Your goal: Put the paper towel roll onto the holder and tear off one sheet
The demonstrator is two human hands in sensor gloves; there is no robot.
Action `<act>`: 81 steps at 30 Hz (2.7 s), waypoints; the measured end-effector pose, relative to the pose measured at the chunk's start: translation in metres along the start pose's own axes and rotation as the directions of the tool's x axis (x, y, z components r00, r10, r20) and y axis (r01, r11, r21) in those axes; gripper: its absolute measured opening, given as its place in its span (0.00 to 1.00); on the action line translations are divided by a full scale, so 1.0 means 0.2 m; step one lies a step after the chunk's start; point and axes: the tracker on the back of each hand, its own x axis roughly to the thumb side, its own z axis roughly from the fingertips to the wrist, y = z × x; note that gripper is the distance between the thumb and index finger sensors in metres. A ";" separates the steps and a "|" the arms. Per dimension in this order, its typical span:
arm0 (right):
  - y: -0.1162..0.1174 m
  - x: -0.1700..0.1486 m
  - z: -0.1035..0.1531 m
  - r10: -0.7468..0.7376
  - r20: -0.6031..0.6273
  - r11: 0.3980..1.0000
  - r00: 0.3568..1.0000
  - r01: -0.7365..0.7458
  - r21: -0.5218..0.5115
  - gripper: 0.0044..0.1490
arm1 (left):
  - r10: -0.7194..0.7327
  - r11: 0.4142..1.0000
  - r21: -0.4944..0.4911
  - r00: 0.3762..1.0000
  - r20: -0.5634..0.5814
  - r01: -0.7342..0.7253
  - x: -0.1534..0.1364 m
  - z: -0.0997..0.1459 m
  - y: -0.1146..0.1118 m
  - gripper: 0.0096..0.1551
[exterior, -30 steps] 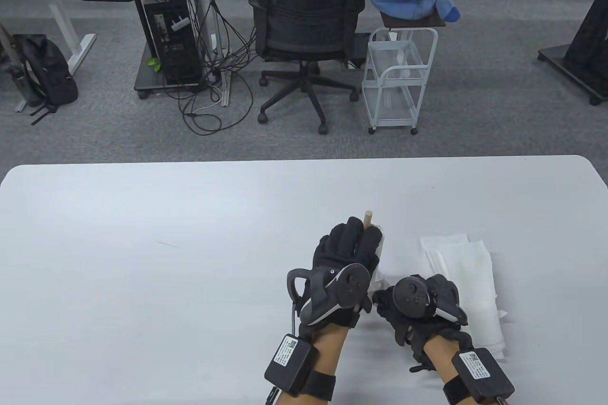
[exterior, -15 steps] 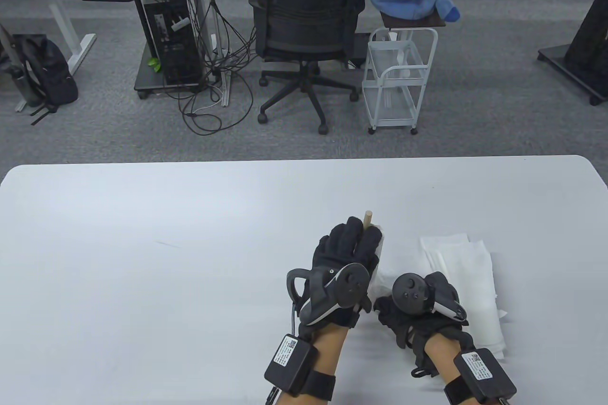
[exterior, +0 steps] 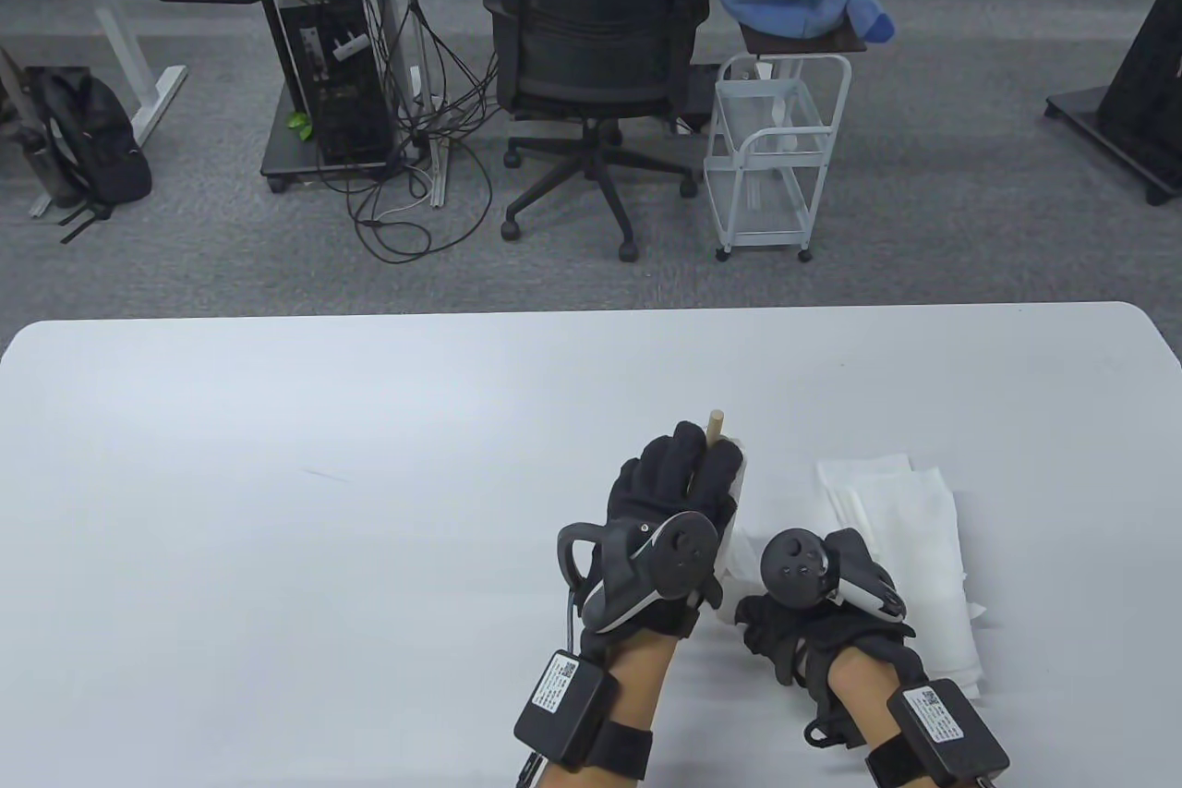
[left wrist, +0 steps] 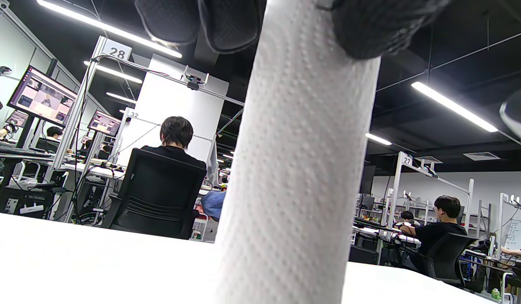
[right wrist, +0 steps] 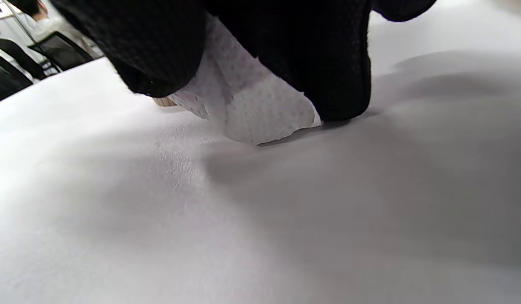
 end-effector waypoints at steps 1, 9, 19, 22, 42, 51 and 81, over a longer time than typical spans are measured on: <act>0.00 0.00 0.00 -0.001 0.001 1.000 1.000 0.001 -0.002 0.23 | -0.001 1.000 0.000 1.000 0.000 0.001 0.00 0.00 0.00 0.35; 0.02 0.00 0.02 -0.011 -0.055 0.995 0.998 0.017 0.101 0.23 | 0.007 1.000 -0.001 1.000 -0.002 -0.007 0.00 0.00 0.00 0.35; -0.03 -0.01 0.10 -0.090 -0.059 0.976 0.994 0.100 0.194 0.22 | 0.014 1.000 -0.006 1.000 -0.003 -0.014 0.00 0.00 -0.01 0.35; -0.19 -0.02 0.19 -0.139 0.015 0.990 0.990 0.138 0.034 0.22 | 0.015 1.000 -0.010 1.000 -0.004 -0.015 0.00 -0.01 -0.01 0.35; -0.89 -0.43 1.05 -0.383 0.317 0.750 0.868 0.492 -0.442 0.22 | 0.038 0.999 -0.025 0.999 -0.001 -0.038 0.00 0.01 -0.01 0.36; -0.83 -0.71 0.59 -0.434 0.064 0.845 0.899 0.430 -0.316 0.22 | 0.029 0.999 -0.030 1.000 0.001 -0.029 0.00 0.00 -0.01 0.36; -0.42 -0.80 -0.06 0.071 -0.516 0.900 0.854 -0.278 -0.335 0.40 | 0.026 0.999 -0.026 1.000 0.005 -0.026 0.00 0.00 -0.01 0.36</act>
